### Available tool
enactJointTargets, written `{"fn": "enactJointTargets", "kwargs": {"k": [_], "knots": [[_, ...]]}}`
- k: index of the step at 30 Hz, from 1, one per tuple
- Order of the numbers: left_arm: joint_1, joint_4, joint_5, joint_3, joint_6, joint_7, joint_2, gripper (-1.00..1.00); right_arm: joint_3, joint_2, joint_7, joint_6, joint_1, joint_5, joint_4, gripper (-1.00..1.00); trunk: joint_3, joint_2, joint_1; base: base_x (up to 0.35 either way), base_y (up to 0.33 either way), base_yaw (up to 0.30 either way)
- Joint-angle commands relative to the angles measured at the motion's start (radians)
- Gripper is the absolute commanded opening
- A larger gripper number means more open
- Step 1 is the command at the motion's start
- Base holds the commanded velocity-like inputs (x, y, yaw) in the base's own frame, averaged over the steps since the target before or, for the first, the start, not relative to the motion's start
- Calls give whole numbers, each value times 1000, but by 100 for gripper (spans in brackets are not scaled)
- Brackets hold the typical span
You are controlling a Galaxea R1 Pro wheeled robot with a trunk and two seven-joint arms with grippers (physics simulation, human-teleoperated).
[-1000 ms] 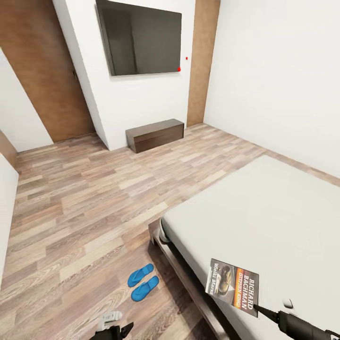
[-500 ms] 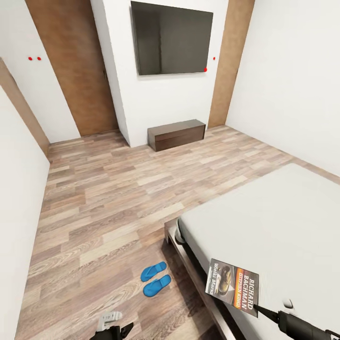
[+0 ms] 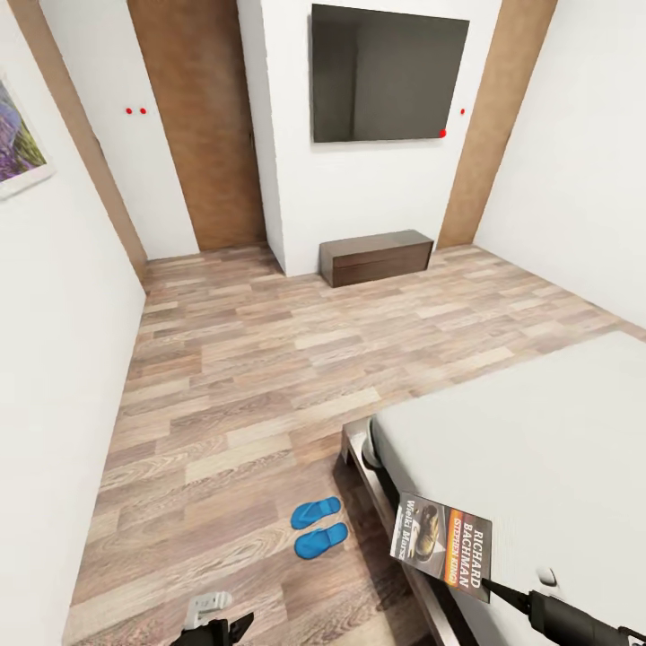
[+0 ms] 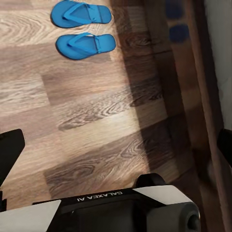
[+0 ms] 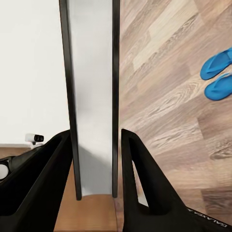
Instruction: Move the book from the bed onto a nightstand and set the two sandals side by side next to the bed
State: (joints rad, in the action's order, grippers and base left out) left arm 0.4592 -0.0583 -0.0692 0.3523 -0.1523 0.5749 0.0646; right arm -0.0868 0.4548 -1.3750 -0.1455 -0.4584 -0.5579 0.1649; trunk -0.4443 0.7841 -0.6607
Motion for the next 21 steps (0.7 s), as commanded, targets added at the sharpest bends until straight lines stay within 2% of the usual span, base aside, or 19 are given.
{"fn": "enactJointTargets", "kwargs": {"k": [1, 21], "knots": [[1, 2, -7, 5, -6, 2, 0, 100, -5, 1, -3, -10, 0, -11, 1, -100, -1, 1, 0, 0, 0, 292], [1, 2, -7, 5, -5, 2, 0, 100, -5, 1, -3, -10, 0, -11, 1, -100, -1, 1, 0, 0, 0, 292]]}}
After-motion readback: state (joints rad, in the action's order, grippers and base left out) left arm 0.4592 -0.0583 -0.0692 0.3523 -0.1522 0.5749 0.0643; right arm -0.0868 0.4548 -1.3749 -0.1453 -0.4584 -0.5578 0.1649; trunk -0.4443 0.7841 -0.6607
